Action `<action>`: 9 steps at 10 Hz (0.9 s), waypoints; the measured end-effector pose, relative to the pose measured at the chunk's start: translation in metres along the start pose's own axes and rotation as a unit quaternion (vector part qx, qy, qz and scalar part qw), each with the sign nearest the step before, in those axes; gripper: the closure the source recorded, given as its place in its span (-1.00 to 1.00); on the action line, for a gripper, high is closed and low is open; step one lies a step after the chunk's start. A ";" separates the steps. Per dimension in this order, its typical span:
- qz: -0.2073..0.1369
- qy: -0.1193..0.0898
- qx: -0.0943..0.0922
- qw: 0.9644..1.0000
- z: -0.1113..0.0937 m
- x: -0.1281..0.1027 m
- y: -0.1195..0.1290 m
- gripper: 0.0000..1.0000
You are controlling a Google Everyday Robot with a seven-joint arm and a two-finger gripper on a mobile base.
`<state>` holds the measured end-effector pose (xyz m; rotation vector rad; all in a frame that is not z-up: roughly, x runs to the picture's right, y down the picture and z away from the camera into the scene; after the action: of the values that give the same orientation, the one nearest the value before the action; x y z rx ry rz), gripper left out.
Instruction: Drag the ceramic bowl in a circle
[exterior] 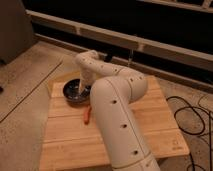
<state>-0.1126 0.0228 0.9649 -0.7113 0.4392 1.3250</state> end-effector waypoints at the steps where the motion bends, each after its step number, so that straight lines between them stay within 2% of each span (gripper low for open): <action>1: -0.004 0.001 -0.004 1.000 0.003 -0.001 0.000 0.15; 4: -0.006 0.000 -0.011 1.000 0.007 -0.002 -0.003 0.81; 5: -0.006 -0.001 -0.012 1.000 0.006 -0.002 -0.005 0.96; 7: -0.008 -0.009 -0.010 1.000 -0.001 -0.005 -0.010 1.00; 9: -0.026 -0.019 -0.004 0.999 -0.012 -0.009 -0.004 1.00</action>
<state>-0.1100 0.0075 0.9634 -0.6987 0.3820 1.2902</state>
